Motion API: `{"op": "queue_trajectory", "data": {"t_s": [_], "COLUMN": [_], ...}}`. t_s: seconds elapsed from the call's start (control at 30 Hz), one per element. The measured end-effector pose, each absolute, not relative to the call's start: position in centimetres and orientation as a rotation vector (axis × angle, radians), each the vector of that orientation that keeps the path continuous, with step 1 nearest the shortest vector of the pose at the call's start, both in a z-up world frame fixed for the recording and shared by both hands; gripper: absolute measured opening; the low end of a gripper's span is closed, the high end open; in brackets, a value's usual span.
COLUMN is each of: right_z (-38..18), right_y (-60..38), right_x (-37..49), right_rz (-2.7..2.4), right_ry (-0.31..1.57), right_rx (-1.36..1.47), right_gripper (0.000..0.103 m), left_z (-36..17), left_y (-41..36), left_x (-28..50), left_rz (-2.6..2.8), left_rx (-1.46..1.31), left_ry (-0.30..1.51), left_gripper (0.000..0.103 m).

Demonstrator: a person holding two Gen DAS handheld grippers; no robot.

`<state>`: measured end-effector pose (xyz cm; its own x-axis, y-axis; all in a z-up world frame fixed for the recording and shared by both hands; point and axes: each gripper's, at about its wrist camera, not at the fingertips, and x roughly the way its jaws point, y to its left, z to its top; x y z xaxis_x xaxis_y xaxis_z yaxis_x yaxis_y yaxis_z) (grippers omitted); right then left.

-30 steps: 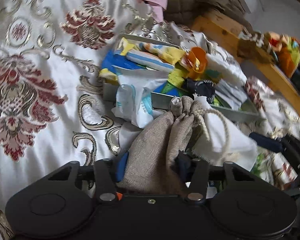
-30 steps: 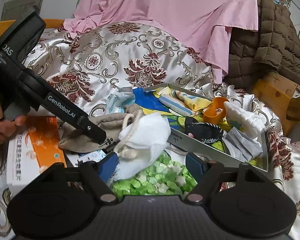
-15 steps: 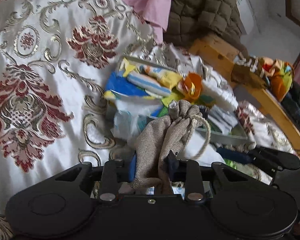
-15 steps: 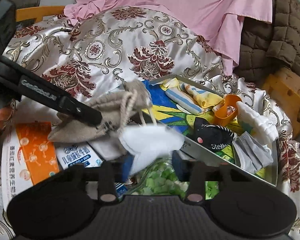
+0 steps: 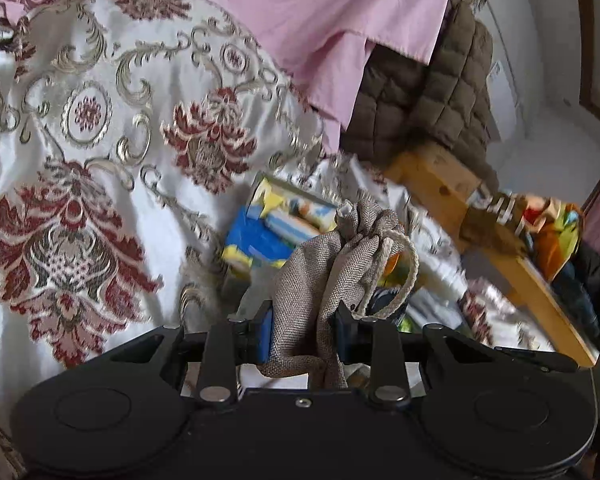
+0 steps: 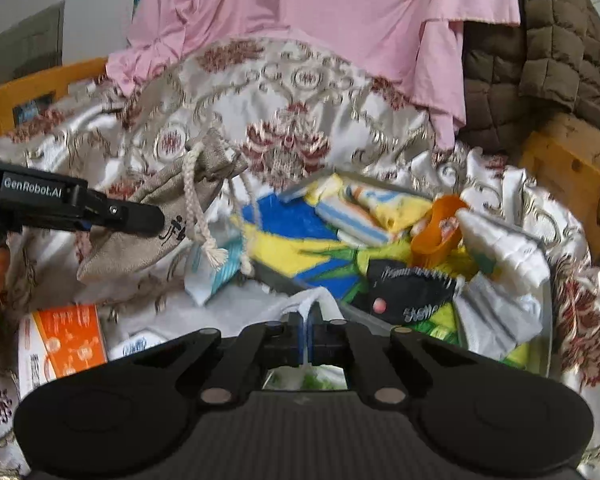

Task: Organize soft objects
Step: 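Carry the beige pouch and white bag over the grey tray with both tools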

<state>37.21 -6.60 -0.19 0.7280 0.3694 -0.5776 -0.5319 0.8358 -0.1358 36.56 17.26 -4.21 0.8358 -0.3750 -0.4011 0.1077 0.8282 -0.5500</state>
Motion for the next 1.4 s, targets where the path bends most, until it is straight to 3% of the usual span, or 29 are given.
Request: {"op": "queue_trajectory", "data": {"t_s": [0.43,0.8,1.4], "right_z": [2.5,-0.1,-2.4], "right_y": [-6.9,-8.4,-12.1], "right_x": [44.5,51.7,51.5], "right_rz": [0.483,0.400,0.361], "right_ry": [0.485,0.630,0.701], "right_rx": [-0.221,-0.067,-0.019], "right_gripper": [0.002,0.002,0.023], "left_z": [-2.1,-4.7,-6.2], "left_y": [15.1,11.3,7.1], "left_x": [43.8,51.9,52.8], "left_rz": [-0.158,-0.088,-0.047], "left_rx": [-0.548,-0.560,-0.395], "left_ry": [0.489,0.637,0.736], "left_gripper": [0.032,0.032,0.037]}}
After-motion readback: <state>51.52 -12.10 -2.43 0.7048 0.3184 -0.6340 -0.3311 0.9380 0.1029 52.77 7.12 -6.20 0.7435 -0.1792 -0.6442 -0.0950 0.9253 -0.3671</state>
